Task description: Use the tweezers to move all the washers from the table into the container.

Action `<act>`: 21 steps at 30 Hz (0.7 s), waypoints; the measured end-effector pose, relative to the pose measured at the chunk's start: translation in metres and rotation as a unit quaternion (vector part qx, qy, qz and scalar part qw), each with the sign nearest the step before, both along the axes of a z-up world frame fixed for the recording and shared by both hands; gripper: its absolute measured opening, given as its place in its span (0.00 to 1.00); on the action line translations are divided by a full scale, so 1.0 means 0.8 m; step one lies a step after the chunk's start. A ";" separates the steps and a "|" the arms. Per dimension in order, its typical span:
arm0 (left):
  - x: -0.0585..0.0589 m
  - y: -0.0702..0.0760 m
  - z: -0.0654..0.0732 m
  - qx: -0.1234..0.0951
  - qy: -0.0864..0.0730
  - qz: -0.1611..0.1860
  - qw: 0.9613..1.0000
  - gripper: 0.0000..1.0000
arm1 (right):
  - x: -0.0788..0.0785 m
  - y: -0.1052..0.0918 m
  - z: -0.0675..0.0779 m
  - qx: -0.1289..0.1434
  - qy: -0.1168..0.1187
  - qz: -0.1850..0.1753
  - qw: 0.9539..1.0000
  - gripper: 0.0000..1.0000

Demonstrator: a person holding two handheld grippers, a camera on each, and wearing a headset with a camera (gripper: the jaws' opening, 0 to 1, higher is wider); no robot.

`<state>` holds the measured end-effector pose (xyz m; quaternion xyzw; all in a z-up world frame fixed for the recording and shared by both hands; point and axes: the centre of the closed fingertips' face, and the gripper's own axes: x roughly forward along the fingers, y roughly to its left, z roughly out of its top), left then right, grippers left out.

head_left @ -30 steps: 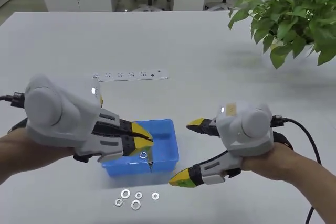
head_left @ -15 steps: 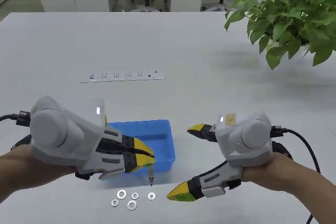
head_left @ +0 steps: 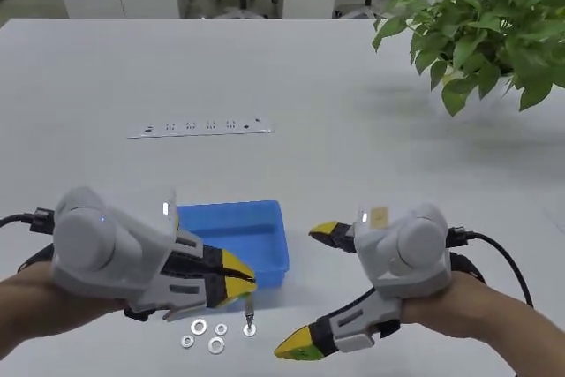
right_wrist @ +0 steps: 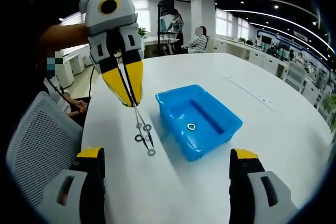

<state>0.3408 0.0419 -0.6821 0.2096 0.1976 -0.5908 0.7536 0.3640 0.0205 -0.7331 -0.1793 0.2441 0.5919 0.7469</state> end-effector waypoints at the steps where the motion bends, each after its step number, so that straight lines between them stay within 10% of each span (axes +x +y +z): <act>1: 0.000 0.000 -0.002 0.000 0.002 0.000 1.000 0.06 | -0.001 0.000 -0.001 -0.001 0.001 0.000 1.000 1.00; 21: -0.001 -0.003 -0.011 -0.007 0.010 0.005 1.000 0.06 | -0.012 -0.001 -0.010 -0.006 0.015 0.001 1.000 0.99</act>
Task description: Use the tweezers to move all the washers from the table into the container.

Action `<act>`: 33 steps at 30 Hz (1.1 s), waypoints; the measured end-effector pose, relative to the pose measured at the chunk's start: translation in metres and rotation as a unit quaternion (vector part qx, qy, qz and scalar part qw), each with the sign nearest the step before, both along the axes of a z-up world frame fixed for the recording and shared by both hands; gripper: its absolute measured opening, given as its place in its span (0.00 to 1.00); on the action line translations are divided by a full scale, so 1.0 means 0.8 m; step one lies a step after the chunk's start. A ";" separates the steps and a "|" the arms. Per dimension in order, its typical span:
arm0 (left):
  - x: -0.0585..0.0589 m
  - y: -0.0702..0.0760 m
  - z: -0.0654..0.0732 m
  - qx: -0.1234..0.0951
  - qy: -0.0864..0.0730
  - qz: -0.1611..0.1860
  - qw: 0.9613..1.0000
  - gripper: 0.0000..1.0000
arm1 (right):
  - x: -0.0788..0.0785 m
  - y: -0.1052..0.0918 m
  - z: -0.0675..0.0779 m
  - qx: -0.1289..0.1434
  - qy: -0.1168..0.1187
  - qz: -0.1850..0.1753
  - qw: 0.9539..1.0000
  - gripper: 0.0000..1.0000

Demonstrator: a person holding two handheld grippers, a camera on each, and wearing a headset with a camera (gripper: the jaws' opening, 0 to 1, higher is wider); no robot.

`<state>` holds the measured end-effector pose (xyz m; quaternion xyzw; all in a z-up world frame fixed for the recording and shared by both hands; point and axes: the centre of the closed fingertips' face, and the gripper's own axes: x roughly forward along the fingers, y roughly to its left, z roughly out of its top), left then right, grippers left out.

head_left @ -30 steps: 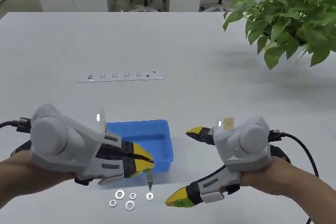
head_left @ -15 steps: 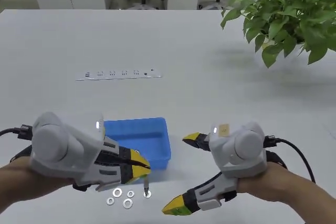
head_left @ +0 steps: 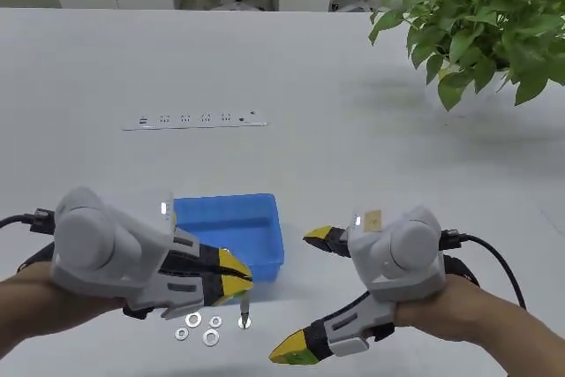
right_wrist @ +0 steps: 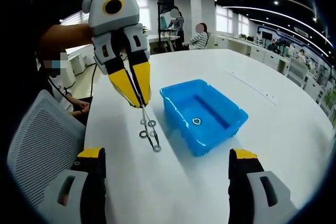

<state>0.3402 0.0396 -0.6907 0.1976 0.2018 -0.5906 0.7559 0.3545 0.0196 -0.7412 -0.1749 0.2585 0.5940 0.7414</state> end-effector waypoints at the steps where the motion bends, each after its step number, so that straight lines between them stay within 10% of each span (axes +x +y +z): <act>1: 0.000 0.000 0.000 0.000 0.000 0.000 1.000 0.06 | 0.000 0.000 0.000 0.000 0.000 0.000 1.000 0.98; 18: -0.003 -0.003 -0.001 0.004 0.003 -0.003 1.000 0.06 | -0.007 0.004 -0.005 -0.006 0.007 0.011 1.000 0.93; 33: -0.005 -0.003 -0.002 0.011 0.004 -0.012 1.000 0.06 | -0.028 0.028 -0.005 -0.009 -0.009 0.101 0.995 0.45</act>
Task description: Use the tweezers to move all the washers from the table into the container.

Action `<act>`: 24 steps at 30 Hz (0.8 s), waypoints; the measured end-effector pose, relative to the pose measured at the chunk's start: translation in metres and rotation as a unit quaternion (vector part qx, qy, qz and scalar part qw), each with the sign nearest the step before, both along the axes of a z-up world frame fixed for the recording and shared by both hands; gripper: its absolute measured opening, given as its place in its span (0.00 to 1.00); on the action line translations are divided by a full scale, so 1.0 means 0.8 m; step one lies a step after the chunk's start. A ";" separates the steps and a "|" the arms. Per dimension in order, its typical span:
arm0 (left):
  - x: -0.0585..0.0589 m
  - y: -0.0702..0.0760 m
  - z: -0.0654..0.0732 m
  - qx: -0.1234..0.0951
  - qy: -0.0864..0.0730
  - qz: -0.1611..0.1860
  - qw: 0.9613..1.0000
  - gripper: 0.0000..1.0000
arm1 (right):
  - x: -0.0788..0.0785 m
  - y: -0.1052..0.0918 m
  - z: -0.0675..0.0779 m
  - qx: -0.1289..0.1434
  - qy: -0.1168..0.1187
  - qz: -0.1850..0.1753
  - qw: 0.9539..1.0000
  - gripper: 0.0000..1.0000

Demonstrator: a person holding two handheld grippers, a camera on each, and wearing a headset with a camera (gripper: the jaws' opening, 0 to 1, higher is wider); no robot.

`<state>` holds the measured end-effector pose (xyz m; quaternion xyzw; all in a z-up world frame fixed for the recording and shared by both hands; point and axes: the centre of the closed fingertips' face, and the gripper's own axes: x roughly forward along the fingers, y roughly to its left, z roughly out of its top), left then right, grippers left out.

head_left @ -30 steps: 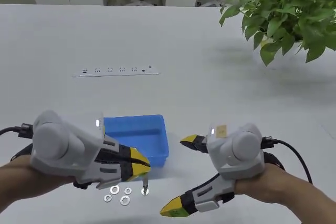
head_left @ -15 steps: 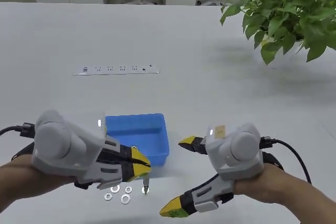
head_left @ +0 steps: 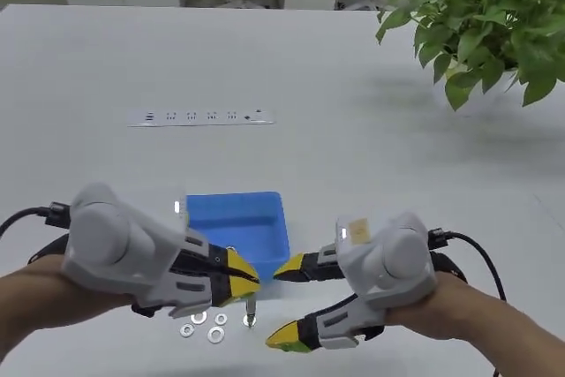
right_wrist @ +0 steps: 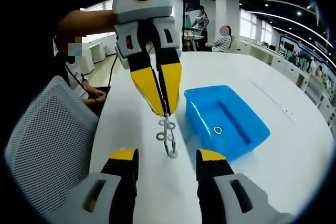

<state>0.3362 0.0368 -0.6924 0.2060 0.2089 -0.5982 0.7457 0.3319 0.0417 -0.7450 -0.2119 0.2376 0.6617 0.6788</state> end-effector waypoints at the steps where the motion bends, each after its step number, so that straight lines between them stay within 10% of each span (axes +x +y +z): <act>1: 0.000 0.000 0.000 0.000 0.000 0.000 1.000 0.06 | 0.000 0.002 0.001 0.002 -0.001 0.005 1.000 0.43; 24: -0.004 -0.003 -0.002 0.012 -0.001 -0.019 1.000 0.06 | 0.001 0.027 -0.009 -0.012 -0.026 0.064 0.998 0.12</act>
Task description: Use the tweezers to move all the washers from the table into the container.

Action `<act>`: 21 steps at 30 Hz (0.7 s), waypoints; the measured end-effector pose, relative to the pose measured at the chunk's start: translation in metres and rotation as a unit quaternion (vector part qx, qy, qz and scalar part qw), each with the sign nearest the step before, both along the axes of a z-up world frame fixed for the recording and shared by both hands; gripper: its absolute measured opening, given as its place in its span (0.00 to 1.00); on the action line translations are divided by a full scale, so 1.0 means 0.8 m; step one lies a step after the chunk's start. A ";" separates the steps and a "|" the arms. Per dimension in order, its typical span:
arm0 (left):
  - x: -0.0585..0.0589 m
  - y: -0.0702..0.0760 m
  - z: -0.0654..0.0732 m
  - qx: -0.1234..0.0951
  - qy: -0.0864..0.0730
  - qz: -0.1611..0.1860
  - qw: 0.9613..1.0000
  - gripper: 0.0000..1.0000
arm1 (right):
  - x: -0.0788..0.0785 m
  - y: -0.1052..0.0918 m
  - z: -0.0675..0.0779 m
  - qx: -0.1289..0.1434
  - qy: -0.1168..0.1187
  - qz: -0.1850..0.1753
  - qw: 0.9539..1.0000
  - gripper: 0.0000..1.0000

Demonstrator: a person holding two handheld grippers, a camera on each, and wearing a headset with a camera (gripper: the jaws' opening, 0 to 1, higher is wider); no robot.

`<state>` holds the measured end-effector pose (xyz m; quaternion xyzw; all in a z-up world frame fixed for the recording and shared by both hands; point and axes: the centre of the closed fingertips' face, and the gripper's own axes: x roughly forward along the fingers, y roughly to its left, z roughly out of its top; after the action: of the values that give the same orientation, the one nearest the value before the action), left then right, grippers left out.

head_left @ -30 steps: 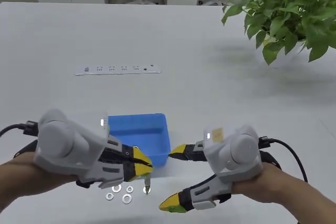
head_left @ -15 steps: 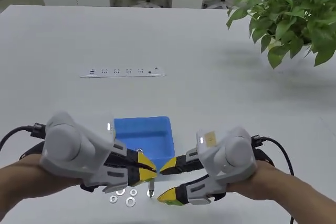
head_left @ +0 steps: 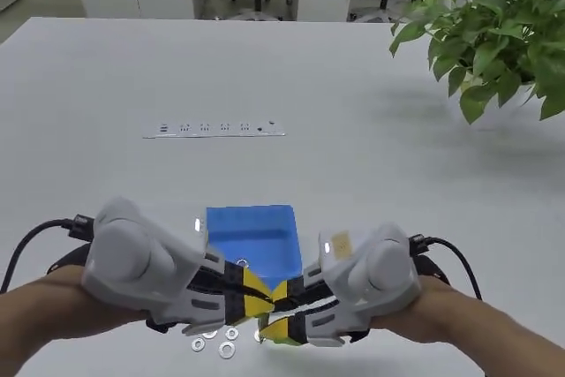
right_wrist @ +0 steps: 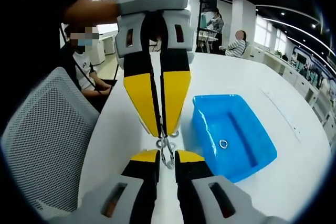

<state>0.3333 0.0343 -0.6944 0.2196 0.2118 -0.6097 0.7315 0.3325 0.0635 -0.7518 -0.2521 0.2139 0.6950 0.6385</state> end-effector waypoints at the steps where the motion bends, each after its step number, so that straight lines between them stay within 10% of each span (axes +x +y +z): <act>1: 0.001 0.000 0.000 0.002 -0.001 -0.001 1.000 0.06 | -0.002 -0.001 -0.001 -0.003 0.001 0.004 1.000 0.10; 21: 0.006 0.004 -0.001 0.004 0.002 0.004 1.000 0.06 | 0.001 0.006 -0.006 -0.009 -0.011 0.011 1.000 0.10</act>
<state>0.3378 0.0377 -0.6954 0.2207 0.2169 -0.6062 0.7326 0.3332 0.0682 -0.7563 -0.2682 0.2103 0.6971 0.6307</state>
